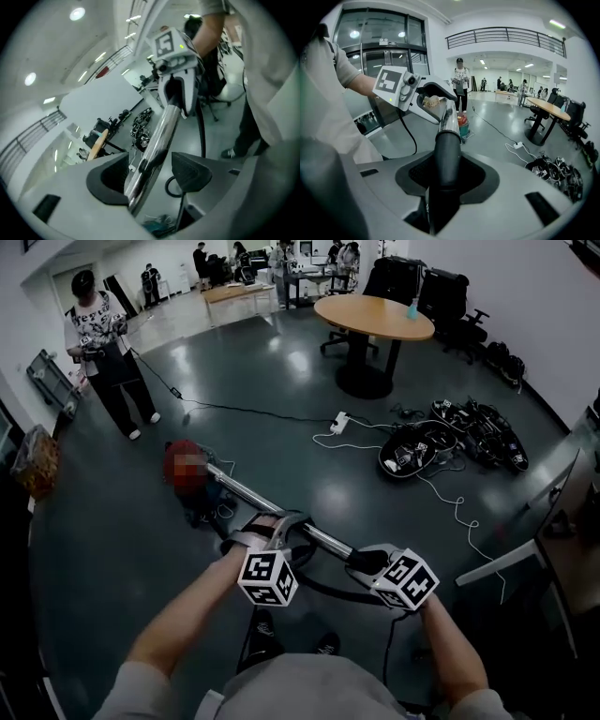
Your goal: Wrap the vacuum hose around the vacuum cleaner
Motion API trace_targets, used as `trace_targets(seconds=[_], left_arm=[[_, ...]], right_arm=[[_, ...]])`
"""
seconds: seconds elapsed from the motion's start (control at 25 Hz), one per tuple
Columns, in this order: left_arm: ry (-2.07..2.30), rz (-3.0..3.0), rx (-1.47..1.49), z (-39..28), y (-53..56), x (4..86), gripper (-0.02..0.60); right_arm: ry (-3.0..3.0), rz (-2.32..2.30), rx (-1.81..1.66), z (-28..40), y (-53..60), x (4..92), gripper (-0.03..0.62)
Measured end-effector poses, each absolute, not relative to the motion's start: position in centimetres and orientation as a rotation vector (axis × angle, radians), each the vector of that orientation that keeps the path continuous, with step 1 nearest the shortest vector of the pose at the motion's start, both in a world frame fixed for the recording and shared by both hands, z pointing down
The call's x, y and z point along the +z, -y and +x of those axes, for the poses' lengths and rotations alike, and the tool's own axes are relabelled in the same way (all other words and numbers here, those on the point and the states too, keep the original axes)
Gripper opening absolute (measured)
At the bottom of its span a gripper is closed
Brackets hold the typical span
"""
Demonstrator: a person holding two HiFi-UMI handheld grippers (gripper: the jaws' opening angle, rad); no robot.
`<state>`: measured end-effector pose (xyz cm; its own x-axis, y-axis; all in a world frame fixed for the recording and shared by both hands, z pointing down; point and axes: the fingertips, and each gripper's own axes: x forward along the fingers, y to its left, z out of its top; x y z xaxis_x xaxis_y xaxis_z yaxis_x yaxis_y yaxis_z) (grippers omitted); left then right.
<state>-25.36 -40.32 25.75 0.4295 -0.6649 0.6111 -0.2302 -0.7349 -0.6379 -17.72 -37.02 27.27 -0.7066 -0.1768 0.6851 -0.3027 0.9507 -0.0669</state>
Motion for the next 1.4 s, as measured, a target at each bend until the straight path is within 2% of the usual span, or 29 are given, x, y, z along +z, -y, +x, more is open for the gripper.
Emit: trace_targets(seconds=[0.12,0.36,0.48,0.56,0.68,0.8,0.96,1.16,1.4], left_arm=[[-0.562,-2.128,-1.3,-26.7,40.5,26.5,0.291],[-0.515,-2.287,-1.232,-30.7,42.9,26.8,0.288],[-0.479,-2.337,-1.196,-32.7,43.4,27.4,0.243],[-0.475,-2.354,-1.159,-33.9,43.5,28.0,0.182],[-0.491,-2.417,-1.119,-35.6,43.5,29.0,0.163],[-0.537,-2.503,-1.075,-37.5,43.9,29.5,0.159],[-0.577,-2.553,-1.08,-39.7,44.8,30.5,0.156],[-0.633,-2.598,-1.131,-42.8,45.3,32.3,0.156],[-0.834,-2.754,-1.056,-45.9,46.8,32.4,0.156]], right_arm=[[2.316,0.31,0.168,-19.9,37.7,25.7,0.137],[2.226,0.25,0.089,-25.1,38.6,24.3,0.137],[2.186,0.22,0.072,-27.5,39.3,24.4,0.138],[2.154,0.196,0.094,-28.8,39.9,24.6,0.138],[2.105,0.18,0.076,-30.5,40.6,25.2,0.138],[2.098,0.247,-0.051,-32.5,42.2,25.1,0.141],[2.129,0.356,-0.168,-34.3,43.9,23.3,0.201],[2.275,0.49,-0.037,-35.6,45.1,20.1,0.202],[2.539,0.68,0.1,-37.8,44.2,17.0,0.202]])
